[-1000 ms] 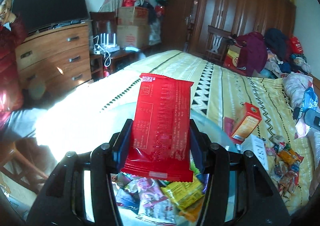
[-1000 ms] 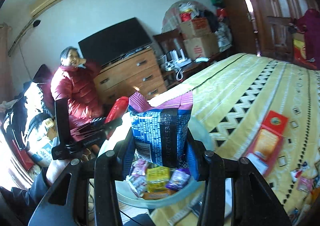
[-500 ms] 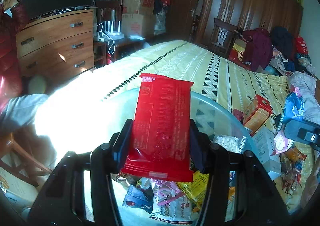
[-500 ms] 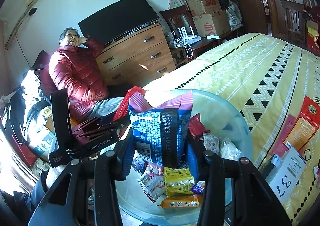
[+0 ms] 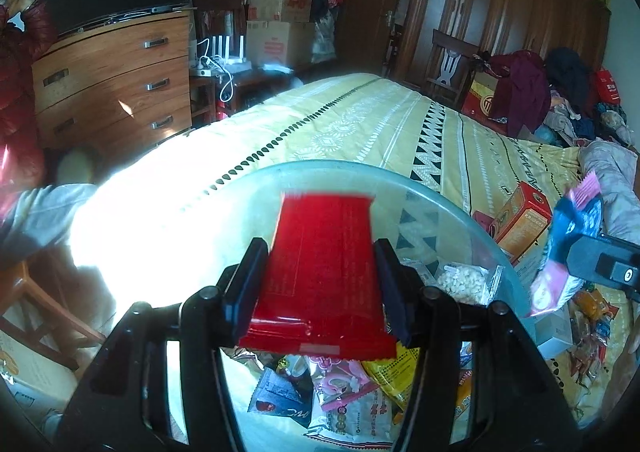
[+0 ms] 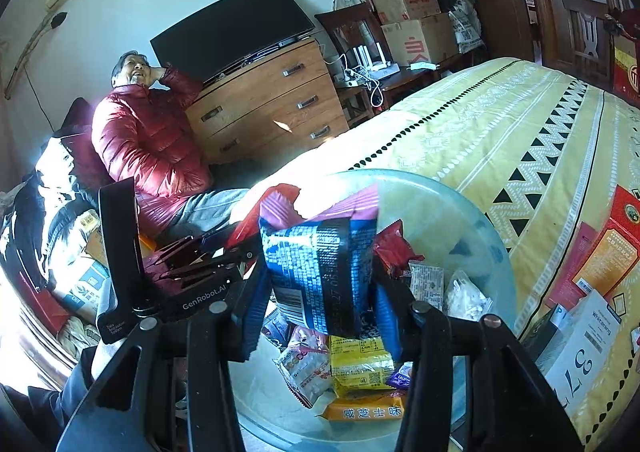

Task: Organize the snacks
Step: 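Carry both packets over the clear bowl and open both grippers, then move both open grippers back toward the snack pile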

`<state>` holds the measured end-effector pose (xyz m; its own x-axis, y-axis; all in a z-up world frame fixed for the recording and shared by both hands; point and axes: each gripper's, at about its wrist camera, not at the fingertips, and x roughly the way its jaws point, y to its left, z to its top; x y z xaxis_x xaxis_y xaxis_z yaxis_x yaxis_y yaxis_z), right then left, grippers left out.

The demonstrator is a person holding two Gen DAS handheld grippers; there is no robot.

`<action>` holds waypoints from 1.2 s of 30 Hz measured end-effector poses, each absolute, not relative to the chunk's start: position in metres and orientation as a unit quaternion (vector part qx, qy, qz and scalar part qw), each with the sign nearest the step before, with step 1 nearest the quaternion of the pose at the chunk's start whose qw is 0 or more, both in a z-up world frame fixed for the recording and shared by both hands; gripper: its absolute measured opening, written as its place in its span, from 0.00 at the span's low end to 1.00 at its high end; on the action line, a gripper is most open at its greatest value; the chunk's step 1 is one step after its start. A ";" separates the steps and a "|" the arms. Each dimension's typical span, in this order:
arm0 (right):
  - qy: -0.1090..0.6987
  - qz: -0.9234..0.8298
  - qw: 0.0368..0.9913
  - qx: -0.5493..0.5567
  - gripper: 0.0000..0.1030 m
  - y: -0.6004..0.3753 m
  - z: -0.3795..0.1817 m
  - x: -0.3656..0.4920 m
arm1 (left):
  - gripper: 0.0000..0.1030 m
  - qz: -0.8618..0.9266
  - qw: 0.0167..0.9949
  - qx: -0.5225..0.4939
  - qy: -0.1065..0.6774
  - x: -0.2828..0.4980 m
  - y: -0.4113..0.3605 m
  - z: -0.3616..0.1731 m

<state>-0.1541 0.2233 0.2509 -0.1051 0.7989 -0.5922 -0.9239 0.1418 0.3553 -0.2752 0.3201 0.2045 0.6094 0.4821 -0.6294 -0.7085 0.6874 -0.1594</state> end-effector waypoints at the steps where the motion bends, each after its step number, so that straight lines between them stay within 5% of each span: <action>1: 0.363 0.649 0.663 -0.086 0.53 0.224 0.251 -0.154 | 0.54 0.343 0.874 -0.199 0.281 -0.276 0.320 0.205; 9: 0.354 0.645 0.672 -0.081 0.66 0.213 0.253 -0.158 | 0.87 0.394 0.863 -0.166 0.269 -0.280 0.316 0.213; 20: 0.283 0.612 0.734 -0.082 0.74 0.124 0.270 -0.171 | 1.00 0.394 0.887 -0.070 0.232 -0.255 0.251 0.254; 36: 0.268 0.551 0.790 -0.034 0.81 0.002 0.282 -0.146 | 1.00 0.335 0.915 -0.014 0.225 -0.197 0.165 0.277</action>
<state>-0.1458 0.0018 0.2821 0.2490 0.8517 -0.4612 -0.8882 0.3907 0.2419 -0.1970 0.1648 0.2766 0.6739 0.6073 -0.4208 -0.6195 0.7748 0.1260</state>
